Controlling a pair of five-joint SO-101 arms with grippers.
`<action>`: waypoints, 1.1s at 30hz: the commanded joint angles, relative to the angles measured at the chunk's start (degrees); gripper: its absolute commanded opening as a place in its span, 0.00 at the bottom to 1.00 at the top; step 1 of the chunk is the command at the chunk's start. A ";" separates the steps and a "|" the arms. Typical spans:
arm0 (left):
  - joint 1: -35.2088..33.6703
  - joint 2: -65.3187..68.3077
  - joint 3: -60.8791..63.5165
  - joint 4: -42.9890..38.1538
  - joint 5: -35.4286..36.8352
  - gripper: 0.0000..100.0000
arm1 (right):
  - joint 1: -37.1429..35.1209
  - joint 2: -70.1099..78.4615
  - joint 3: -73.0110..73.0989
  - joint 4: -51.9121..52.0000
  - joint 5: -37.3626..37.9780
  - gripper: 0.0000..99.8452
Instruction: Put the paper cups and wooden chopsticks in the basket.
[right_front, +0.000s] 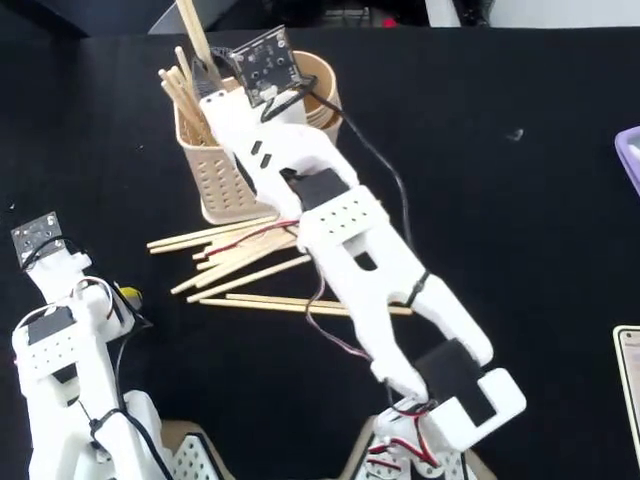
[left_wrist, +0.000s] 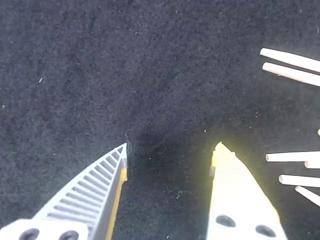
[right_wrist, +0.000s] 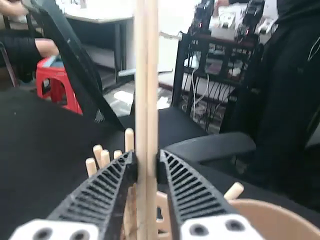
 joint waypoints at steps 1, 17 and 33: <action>0.57 -1.05 -0.57 -0.35 0.26 0.27 | 0.44 -1.10 -2.68 2.55 -0.53 0.16; 0.57 -0.97 -0.57 -0.35 0.26 0.27 | 0.44 -29.05 -2.24 39.91 -0.09 0.12; 0.22 -1.14 -0.66 -0.35 0.44 0.27 | -7.47 -33.01 40.66 35.78 22.42 0.28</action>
